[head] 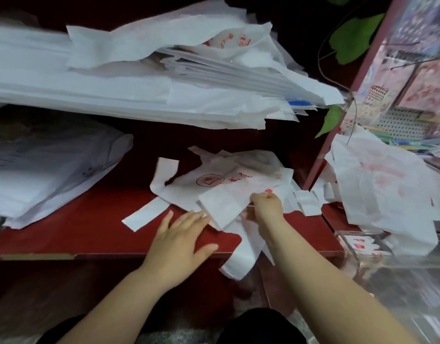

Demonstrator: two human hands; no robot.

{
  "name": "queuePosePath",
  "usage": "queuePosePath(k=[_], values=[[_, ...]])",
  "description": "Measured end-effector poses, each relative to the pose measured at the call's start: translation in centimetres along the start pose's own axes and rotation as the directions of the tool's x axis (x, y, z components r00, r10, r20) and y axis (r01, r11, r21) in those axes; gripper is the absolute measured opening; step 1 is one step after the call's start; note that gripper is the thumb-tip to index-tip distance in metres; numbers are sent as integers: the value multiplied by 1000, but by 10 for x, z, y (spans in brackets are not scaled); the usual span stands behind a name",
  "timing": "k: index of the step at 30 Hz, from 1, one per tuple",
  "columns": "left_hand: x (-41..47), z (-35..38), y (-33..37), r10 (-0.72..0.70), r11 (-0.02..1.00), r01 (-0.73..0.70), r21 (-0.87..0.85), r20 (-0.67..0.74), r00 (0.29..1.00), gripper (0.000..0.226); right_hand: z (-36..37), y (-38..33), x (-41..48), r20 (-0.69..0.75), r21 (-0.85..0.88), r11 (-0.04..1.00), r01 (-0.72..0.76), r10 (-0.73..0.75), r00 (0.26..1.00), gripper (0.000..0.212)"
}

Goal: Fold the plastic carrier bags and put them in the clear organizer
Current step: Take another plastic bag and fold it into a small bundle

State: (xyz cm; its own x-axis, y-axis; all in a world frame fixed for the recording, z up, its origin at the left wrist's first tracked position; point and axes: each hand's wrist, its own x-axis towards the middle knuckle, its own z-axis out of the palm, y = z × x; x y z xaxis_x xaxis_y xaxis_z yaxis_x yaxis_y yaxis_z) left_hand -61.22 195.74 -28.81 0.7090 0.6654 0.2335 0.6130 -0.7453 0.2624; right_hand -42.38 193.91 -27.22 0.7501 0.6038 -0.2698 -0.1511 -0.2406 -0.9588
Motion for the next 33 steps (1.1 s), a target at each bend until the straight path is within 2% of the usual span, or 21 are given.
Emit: queuePosePath(k=[2, 4, 6, 8, 10, 12, 14, 17, 19, 21, 24, 26, 30, 31, 33], values=[[-5, 10, -5, -30, 999, 31, -27, 49, 998, 103, -9, 6, -15, 24, -128, 989, 71, -68, 997, 17], [-8, 11, -13, -83, 996, 85, -19, 103, 991, 85, -19, 14, -32, 104, -186, 972, 142, -125, 987, 22], [-10, 11, -24, -104, 993, 108, -52, 71, 992, 55, -25, 22, -46, 222, -282, 937, 206, -146, 964, 31], [-10, 7, -29, -134, 989, 133, -66, -10, 991, 44, -28, 27, -52, 312, -390, 880, 272, -152, 938, 35], [-6, 3, -42, -199, 978, 193, -81, -65, 978, 21, -32, 22, -48, 296, -453, 811, 369, -254, 921, 32], [-2, -7, -56, -315, 946, 302, -119, -108, 943, 10, -40, 13, -36, 280, -502, 705, 501, -416, 865, 21], [2, -16, -61, -359, 928, 334, -164, -155, 921, 9, -46, 4, -23, 356, -573, 580, 580, -462, 813, 11], [15, -16, -48, -287, 953, 267, -140, -154, 945, 25, -44, 2, -5, 563, -674, 307, 672, -377, 736, 26], [25, -7, -39, -214, 975, 208, -79, -84, 973, 36, -34, 2, 1, 645, -697, 144, 702, -302, 702, 32], [33, 0, -38, -231, 973, 231, -22, 19, 973, 43, -24, 1, 7, 664, -717, 64, 694, -240, 708, 36], [39, 4, -44, -284, 959, 283, 27, 110, 952, 46, -11, -1, 14, 651, -745, 23, 666, -191, 735, 39], [40, 4, -48, -275, 961, 273, 27, 129, 953, 48, -6, -3, 16, 649, -750, 35, 660, -150, 746, 38], [41, 2, -54, -243, 970, 239, 44, 146, 959, 45, -5, -2, 23, 650, -712, 258, 653, -109, 752, 21], [41, 2, -56, -228, 973, 221, 59, 161, 960, 44, -5, -1, 24, 654, -698, 284, 657, -120, 747, 16], [44, 1, -57, -214, 977, 204, 68, 185, 959, 44, -4, -1, 24, 658, -695, 259, 671, -147, 738, 15]])
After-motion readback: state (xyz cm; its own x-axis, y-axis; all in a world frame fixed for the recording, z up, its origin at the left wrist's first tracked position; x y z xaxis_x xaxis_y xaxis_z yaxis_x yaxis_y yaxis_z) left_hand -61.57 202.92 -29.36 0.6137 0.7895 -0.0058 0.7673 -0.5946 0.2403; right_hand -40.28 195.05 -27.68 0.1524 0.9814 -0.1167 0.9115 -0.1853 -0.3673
